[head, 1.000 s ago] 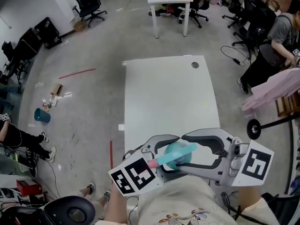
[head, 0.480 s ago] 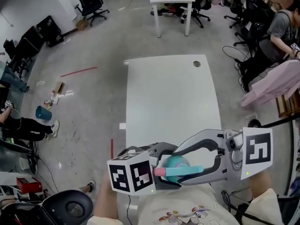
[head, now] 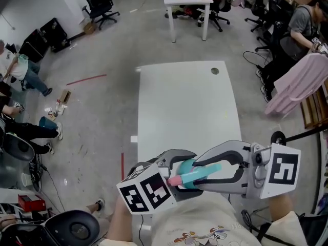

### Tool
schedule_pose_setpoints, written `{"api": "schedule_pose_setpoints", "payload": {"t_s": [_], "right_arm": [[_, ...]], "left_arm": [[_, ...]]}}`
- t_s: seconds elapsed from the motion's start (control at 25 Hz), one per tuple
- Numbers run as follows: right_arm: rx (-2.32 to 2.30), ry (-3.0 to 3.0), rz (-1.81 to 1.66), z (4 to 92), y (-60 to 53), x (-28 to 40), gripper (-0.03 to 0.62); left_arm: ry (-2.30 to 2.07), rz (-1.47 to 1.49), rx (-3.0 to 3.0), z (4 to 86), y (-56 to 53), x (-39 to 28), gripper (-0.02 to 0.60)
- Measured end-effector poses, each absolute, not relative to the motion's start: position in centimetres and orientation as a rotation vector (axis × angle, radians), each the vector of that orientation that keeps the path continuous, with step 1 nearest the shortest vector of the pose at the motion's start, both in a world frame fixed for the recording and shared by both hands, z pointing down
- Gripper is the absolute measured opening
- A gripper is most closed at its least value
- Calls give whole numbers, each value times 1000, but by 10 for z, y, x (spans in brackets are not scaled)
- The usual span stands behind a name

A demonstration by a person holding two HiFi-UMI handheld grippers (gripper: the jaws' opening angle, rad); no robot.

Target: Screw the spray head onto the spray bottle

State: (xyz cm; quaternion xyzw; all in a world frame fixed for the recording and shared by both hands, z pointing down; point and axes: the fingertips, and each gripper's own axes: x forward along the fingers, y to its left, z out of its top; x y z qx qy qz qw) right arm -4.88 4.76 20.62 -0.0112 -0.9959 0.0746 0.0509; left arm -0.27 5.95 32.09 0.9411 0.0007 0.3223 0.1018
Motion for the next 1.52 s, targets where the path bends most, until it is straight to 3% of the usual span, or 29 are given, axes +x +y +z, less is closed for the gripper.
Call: {"api": "schedule_pose_setpoints", "payload": {"t_s": [0.36, 0.68, 0.76, 0.84, 0.92, 1.4, 1.52], "right_arm": [[622, -2958, 147, 204, 11, -44, 132], [894, -2854, 191, 217, 10, -44, 132], [824, -2861, 237, 221, 13, -45, 136], [650, -2891, 295, 224, 20, -45, 208], [445, -2916, 312, 227, 29, -42, 236], [-114, -3039, 351, 214, 52, -46, 233], [-117, -3048, 320, 212, 54, -46, 132]], "left_arm": [[-594, 915, 2670, 321, 12, -2, 403], [-683, 897, 2653, 326, 9, -7, 403], [-611, 859, 2657, 326, 11, -3, 403], [-488, 821, 2677, 327, 14, 1, 403], [-329, 796, 2701, 327, 24, 2, 403], [62, 951, 2726, 328, 78, -3, 403], [11, 961, 2717, 329, 72, -3, 403]]}}
